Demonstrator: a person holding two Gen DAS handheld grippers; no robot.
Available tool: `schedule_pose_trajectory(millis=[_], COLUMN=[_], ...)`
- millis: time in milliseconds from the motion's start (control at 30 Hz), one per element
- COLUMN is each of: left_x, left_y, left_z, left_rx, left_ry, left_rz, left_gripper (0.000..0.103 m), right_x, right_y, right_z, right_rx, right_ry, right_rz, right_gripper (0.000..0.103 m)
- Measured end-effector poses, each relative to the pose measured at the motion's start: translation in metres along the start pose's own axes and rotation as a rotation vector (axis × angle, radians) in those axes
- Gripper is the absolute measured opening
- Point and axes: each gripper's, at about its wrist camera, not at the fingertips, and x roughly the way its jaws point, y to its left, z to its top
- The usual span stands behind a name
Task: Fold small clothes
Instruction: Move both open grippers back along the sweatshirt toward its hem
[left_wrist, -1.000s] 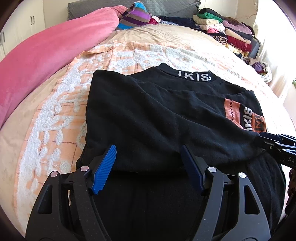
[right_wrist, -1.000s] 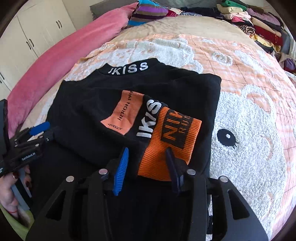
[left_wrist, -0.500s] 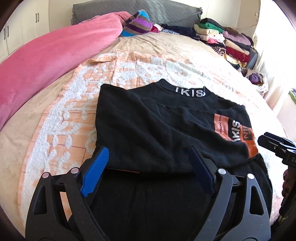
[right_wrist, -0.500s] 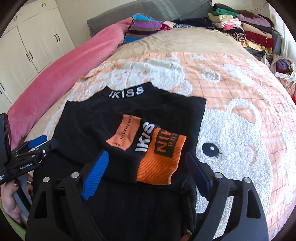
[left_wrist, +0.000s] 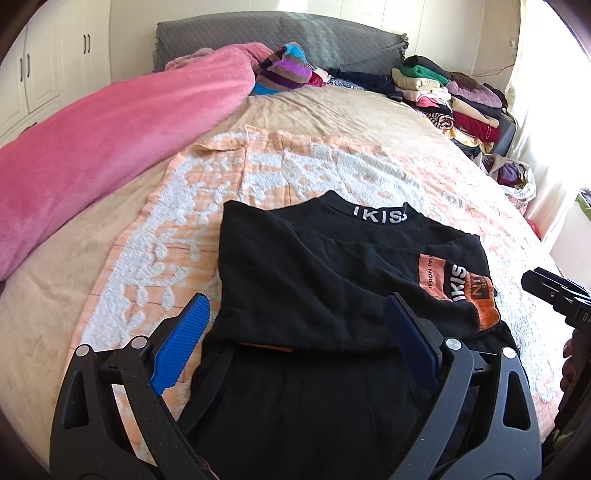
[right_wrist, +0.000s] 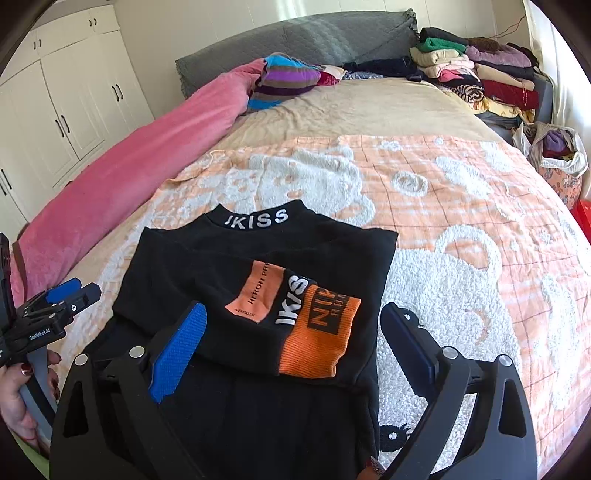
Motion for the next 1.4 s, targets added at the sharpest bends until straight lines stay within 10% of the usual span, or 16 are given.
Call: schedule_pose_trajectory(millis=[1400], left_x=[-0.103], left_y=[0.014], left_z=[-0.003], left_rx=[0.014], left_ry=[-0.099], left_rz=[0.086], left_gripper=[0.094], right_x=[-0.112], right_y=[0.021], right_z=[-0.033], right_rx=[-0.044], right_ry=[-0.051], right_rz=[0.043], right_gripper=[0.099])
